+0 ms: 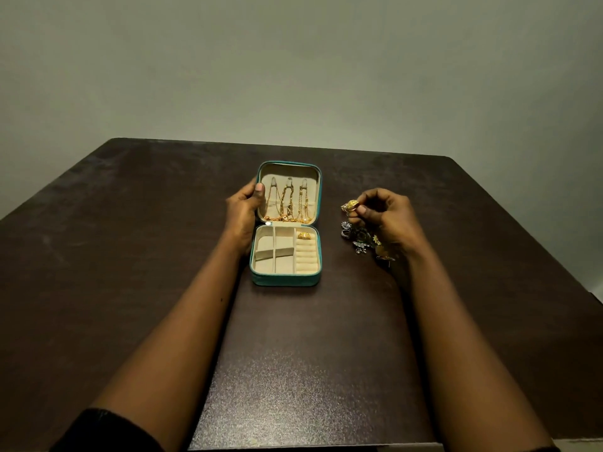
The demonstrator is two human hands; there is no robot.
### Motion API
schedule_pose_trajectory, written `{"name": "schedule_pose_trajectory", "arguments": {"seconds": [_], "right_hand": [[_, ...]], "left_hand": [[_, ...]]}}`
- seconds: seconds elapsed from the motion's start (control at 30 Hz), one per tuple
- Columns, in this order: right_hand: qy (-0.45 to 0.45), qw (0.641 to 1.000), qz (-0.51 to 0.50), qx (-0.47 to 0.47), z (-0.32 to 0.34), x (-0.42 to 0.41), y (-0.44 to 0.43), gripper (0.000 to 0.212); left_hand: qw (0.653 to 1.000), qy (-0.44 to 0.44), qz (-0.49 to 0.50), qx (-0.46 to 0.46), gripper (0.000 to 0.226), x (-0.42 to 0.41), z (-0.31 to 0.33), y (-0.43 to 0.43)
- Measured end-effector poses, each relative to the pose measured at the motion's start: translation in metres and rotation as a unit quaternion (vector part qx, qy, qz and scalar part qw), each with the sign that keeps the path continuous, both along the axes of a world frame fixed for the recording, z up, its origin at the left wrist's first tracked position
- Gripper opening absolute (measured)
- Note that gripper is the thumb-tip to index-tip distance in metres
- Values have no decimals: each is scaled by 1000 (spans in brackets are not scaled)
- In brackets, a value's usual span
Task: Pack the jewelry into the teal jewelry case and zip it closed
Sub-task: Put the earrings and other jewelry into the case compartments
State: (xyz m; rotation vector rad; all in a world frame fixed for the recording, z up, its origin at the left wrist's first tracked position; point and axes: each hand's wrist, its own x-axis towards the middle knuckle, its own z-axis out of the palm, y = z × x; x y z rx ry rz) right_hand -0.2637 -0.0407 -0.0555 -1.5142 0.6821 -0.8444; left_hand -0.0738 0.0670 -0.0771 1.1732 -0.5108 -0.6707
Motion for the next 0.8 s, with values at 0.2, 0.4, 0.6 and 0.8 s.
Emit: {"name": "schedule_pose_trajectory", "arguments": {"seconds": [0.2,0.4,0.6,0.8], "right_hand": [[-22,993,93,67,6,10,22,26],[4,975,192,108,4,16,27,24],[35,981,188,32,3,19,31,19],[94,977,131,-139,3,25,34,33]], "left_hand": [[1000,0,3,7,36,3,-2,-2],[1000,5,-1,-4,36,1,-1,-2],[1000,4,-3,-4,37,2,-1,-1],[1000,-2,0,-7,36,1,0,-1]]}}
